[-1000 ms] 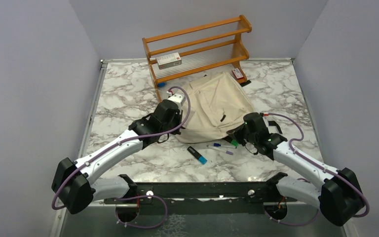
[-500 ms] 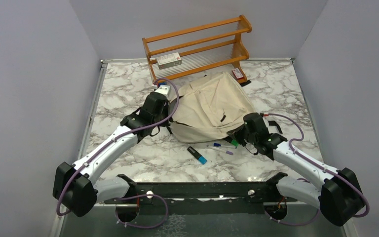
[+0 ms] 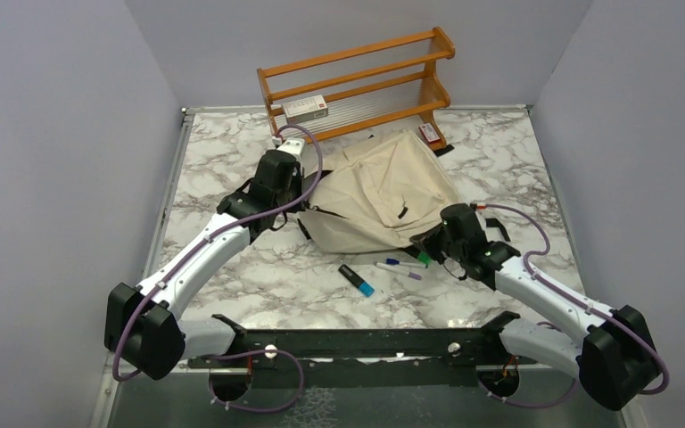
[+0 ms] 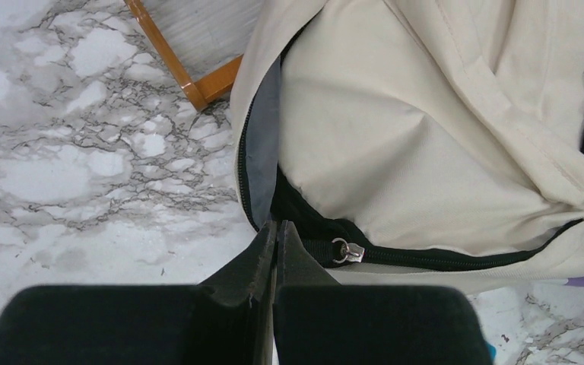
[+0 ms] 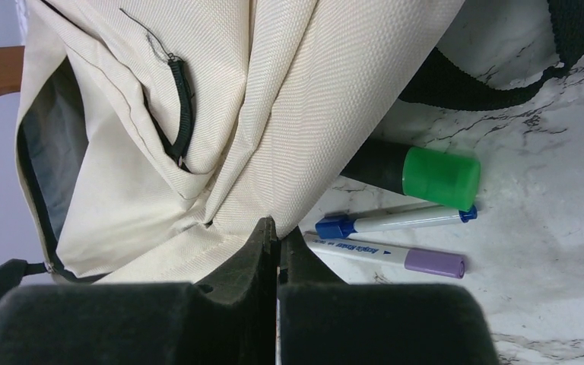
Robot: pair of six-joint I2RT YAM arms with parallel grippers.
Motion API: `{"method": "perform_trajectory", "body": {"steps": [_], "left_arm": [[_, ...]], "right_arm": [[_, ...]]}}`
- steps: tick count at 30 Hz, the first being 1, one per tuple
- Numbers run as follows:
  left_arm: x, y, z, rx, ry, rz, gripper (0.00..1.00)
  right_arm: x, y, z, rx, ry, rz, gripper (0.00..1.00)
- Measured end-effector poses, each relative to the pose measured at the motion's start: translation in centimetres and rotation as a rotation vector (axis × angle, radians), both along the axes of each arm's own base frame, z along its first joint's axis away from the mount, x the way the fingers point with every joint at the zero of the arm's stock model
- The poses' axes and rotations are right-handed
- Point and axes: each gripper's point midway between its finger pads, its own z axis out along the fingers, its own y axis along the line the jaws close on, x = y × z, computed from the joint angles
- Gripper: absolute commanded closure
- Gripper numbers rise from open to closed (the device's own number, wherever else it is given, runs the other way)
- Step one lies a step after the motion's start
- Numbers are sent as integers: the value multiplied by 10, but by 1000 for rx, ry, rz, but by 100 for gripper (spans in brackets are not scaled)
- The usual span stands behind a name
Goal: Pack the student bag
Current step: Zip the student bag at the center of the board.
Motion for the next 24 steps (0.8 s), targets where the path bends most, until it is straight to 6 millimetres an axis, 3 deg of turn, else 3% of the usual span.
{"method": "perform_trajectory", "body": {"steps": [3, 6, 10, 12, 13, 19, 24], "left_arm": [[4, -3, 6, -13, -16, -21, 100], [7, -11, 13, -38, -40, -70, 100], [10, -20, 23, -77, -74, -132, 100], [10, -26, 29, -99, -91, -166, 100], [9, -29, 31, -111, -94, -187, 100], [6, -40, 35, -151, -107, -245, 100], [1, -41, 33, -163, -110, -261, 100]], "right_arm": [[0, -1, 2, -16, -15, 20, 99], [-1, -2, 7, -51, -54, 67, 89], [-5, -5, 21, -108, -160, 166, 65], [-8, -4, 36, -130, -251, 235, 50], [-8, -3, 46, -132, -298, 260, 47], [-12, 3, 78, -197, -472, 404, 41], [-14, 29, 95, -233, -631, 643, 39]]}}
